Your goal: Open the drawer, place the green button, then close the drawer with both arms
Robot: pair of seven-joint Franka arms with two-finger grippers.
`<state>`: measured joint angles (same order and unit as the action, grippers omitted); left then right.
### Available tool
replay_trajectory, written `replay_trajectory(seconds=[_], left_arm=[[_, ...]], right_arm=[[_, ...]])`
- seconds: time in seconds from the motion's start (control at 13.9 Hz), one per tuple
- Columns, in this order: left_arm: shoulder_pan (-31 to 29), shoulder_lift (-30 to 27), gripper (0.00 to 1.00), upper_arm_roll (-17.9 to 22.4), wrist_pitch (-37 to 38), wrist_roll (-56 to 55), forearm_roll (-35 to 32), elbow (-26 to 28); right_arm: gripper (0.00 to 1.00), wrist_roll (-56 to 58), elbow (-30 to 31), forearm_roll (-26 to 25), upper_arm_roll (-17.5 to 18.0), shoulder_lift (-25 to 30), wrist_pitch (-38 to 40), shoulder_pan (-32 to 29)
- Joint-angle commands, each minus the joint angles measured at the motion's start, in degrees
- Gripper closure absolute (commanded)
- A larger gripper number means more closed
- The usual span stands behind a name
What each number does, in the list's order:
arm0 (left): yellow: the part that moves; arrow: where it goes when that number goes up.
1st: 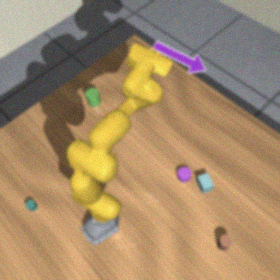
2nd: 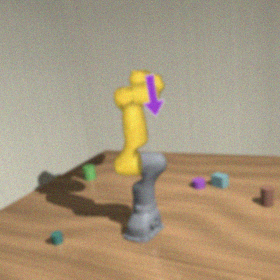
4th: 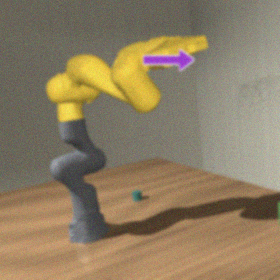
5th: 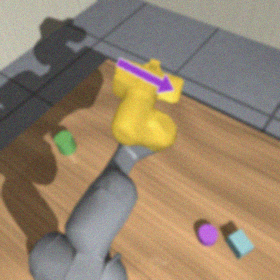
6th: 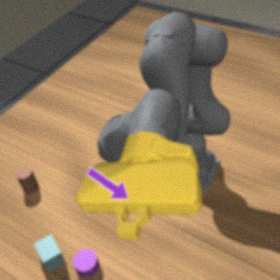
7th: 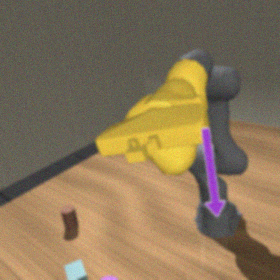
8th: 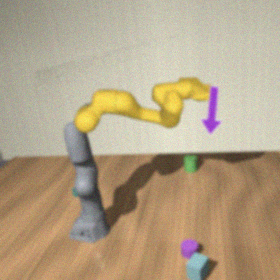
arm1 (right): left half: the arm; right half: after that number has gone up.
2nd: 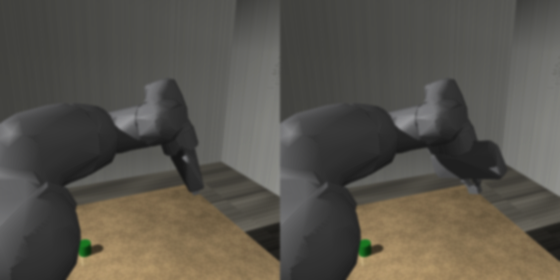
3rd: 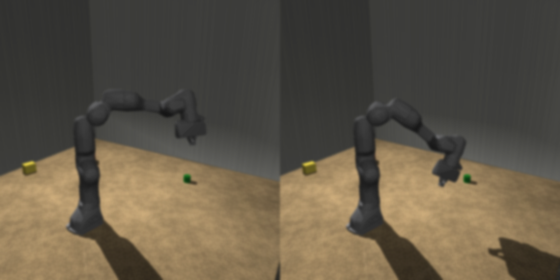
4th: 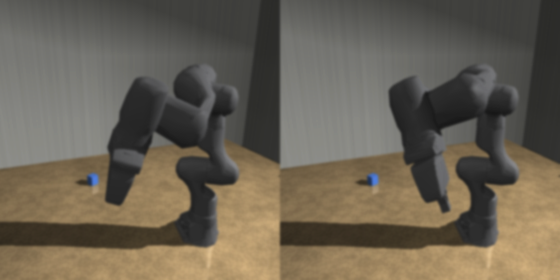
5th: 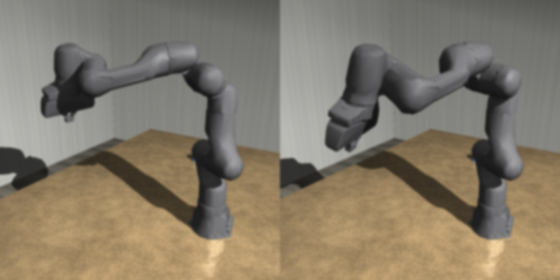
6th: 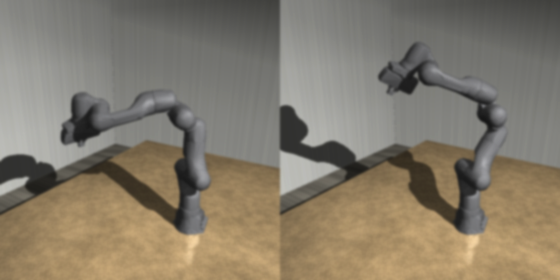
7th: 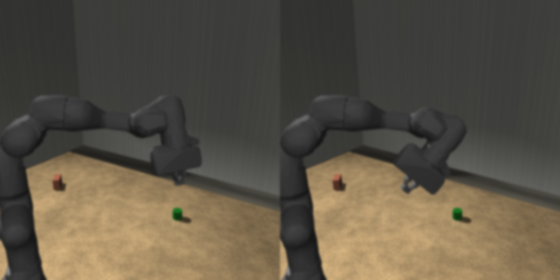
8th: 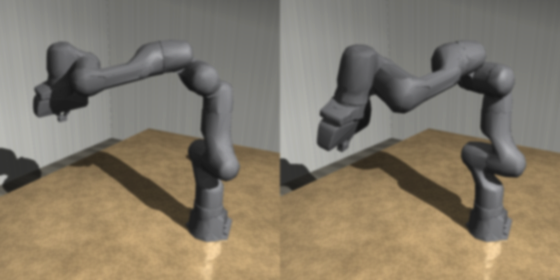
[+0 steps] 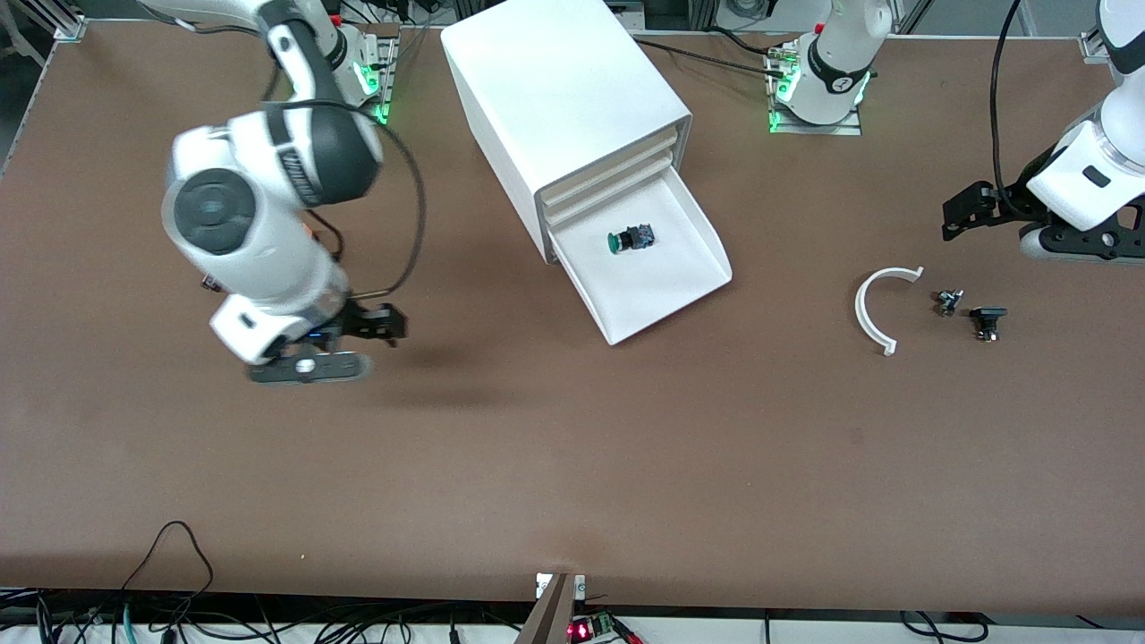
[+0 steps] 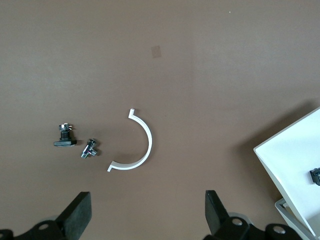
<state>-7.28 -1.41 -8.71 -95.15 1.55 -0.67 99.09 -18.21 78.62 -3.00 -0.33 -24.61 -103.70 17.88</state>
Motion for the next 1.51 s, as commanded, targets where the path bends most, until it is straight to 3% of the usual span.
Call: replay_trajectory(seconds=[0.0, 0.29, 0.5, 0.93, 1.43], left_arm=[[0.07, 0.97, 0.00, -0.25, 1.37, -0.50, -1.44, -1.97], [0.07, 0.97, 0.00, -0.25, 1.37, -0.50, -1.44, -1.97], [0.07, 0.97, 0.00, -0.25, 1.37, -0.50, -1.44, -1.97], [0.16, 0.88, 0.00, -0.25, 1.46, -0.50, -1.44, -1.97], [0.07, 1.14, 0.00, -0.17, 1.37, -0.50, -1.26, -2.05]], right_arm=[[0.00, -1.31, 0.31, 0.72, 0.33, 5.17, 5.24, -7.05], [0.00, 1.13, 1.18, 0.81, -2.48, 9.40, 6.67, -10.76], [0.00, 9.05, 7.40, 0.81, -5.91, 14.13, 6.92, -11.64], [0.00, 12.22, 18.31, 0.81, -5.92, 21.88, 6.93, -13.74], [0.00, 16.53, 20.78, 0.37, -5.83, 23.91, 6.93, -14.72]])
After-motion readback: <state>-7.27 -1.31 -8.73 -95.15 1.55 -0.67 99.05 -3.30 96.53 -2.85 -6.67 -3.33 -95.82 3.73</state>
